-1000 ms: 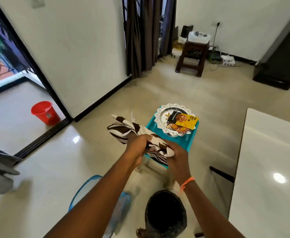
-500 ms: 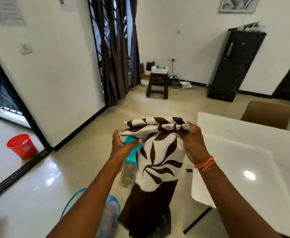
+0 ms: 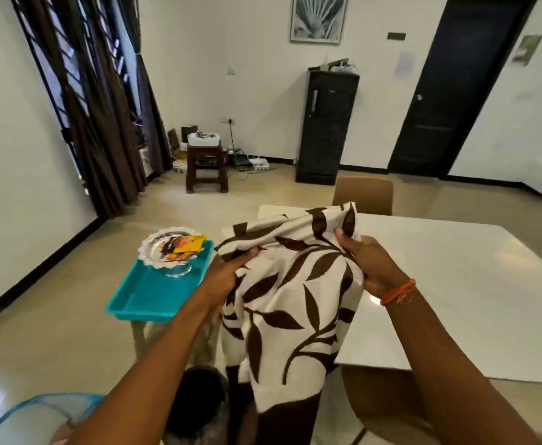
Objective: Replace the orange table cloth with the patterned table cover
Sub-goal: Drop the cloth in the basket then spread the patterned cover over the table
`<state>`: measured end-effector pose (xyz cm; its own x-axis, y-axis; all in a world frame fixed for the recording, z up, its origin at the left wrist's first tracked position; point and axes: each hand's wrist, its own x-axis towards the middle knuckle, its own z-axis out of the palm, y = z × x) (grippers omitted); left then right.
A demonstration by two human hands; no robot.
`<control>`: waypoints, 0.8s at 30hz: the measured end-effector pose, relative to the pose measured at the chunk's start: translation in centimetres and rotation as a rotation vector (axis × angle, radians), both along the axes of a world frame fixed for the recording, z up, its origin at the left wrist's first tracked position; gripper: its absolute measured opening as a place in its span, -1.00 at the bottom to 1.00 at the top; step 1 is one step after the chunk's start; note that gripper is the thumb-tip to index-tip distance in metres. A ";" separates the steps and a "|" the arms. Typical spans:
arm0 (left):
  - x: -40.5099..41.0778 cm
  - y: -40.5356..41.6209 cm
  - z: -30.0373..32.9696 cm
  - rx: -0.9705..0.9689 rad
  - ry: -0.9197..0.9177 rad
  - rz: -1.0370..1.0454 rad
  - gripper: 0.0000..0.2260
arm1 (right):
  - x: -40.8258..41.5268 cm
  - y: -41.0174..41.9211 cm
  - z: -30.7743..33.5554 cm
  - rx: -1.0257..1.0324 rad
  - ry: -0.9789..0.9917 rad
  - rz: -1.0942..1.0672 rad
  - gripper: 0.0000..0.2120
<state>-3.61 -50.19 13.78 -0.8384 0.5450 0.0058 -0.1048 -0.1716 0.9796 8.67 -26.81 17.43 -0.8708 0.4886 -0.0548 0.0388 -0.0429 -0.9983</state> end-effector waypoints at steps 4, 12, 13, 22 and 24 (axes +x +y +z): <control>3.8 6.7 3.0 -0.029 0.103 -0.013 -0.80 | 2.5 6.0 0.7 0.207 -0.085 -0.114 -0.63; 3.3 15.5 10.7 0.111 -0.076 0.018 -0.73 | -1.0 15.2 8.5 0.449 -0.027 -0.174 -0.56; 2.4 16.5 11.8 0.119 -0.064 -0.006 -0.74 | -2.0 16.3 9.5 0.493 -0.036 -0.180 -0.59; -12.4 25.1 7.8 -0.076 -0.167 -0.090 -0.74 | -16.1 26.0 8.1 0.691 -0.262 -0.250 -0.60; -17.2 26.7 4.6 -0.167 -0.174 -0.083 -0.79 | -20.3 27.7 4.9 0.714 -0.320 -0.291 -0.62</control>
<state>-20.79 -23.45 18.35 -0.7714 0.5930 -0.2311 -0.2815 0.0077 0.9595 -11.66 0.86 22.29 -0.6995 0.7028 0.1298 0.4107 0.5439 -0.7318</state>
